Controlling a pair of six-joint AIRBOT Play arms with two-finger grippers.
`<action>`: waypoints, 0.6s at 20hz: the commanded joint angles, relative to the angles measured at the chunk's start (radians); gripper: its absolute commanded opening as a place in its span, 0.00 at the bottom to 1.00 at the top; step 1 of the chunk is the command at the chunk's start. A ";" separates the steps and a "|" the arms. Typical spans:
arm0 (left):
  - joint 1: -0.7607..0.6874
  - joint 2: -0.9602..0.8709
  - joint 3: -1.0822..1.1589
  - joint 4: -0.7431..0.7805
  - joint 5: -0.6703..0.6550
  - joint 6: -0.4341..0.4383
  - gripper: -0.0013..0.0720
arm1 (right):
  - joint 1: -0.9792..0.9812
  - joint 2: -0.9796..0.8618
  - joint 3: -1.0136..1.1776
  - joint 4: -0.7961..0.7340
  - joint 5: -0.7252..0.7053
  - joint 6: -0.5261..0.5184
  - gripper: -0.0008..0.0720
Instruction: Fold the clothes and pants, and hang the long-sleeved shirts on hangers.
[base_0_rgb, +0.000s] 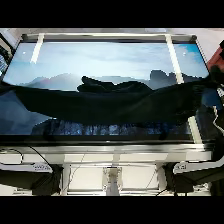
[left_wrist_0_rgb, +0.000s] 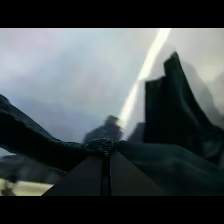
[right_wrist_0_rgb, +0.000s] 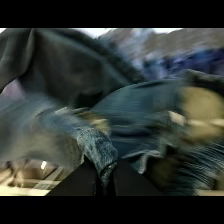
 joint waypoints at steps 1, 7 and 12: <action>-0.114 -0.116 0.040 -0.365 0.189 -0.047 0.05 | 0.101 -0.101 0.071 0.181 -0.262 0.047 0.05; -0.058 -0.171 0.434 -0.750 0.344 0.255 0.05 | 0.008 -0.118 0.362 0.850 -0.814 -0.176 0.05; 0.068 -0.103 0.455 -0.650 0.215 0.295 0.05 | -0.175 -0.024 0.246 0.729 -0.507 -0.206 0.05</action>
